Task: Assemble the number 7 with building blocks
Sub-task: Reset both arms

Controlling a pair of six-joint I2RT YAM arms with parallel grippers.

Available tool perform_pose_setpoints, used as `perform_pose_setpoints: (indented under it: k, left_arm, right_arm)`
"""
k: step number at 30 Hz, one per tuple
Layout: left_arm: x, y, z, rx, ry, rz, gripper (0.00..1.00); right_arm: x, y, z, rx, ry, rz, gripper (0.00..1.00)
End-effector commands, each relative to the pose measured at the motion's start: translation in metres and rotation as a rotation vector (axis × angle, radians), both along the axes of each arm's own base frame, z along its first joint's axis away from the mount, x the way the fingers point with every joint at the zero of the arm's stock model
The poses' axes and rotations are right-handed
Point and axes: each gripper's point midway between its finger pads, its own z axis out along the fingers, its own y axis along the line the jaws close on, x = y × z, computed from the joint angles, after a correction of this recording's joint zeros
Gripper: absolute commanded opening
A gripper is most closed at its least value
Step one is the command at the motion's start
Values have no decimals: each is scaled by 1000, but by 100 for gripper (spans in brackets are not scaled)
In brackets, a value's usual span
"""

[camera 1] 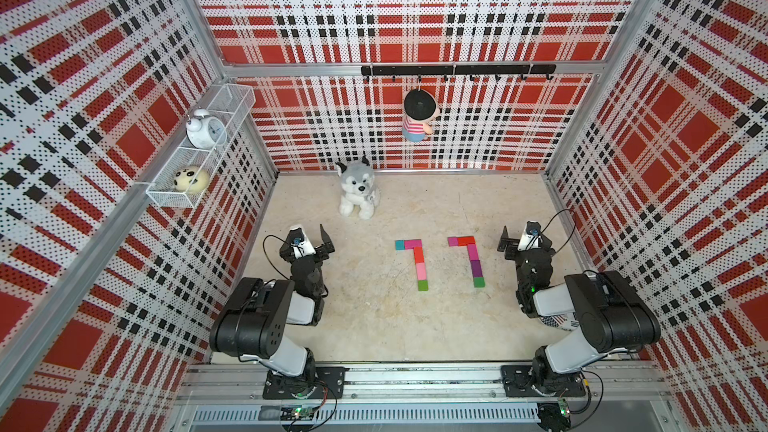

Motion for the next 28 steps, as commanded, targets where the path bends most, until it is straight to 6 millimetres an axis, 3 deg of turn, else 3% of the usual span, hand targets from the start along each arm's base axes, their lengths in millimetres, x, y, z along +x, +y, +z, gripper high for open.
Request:
perform_pose_setpoints:
  k: [1,18,25,28]
  left_arm:
    - [0,3,1,9,-7,14,98]
    - [0,3,1,9,-7,13,98]
    - [0,3,1,9,-6,13,98]
    - [0,3,1,9,-7,12,98]
  right_arm:
    - [1,-2,-1,5,6,-2,100]
    - [2,-2,-1,5,5,-2,100]
    - [-3,-20,0,41,-11,-110,100]
    - [-2,-17,0,37,-8,-78,100]
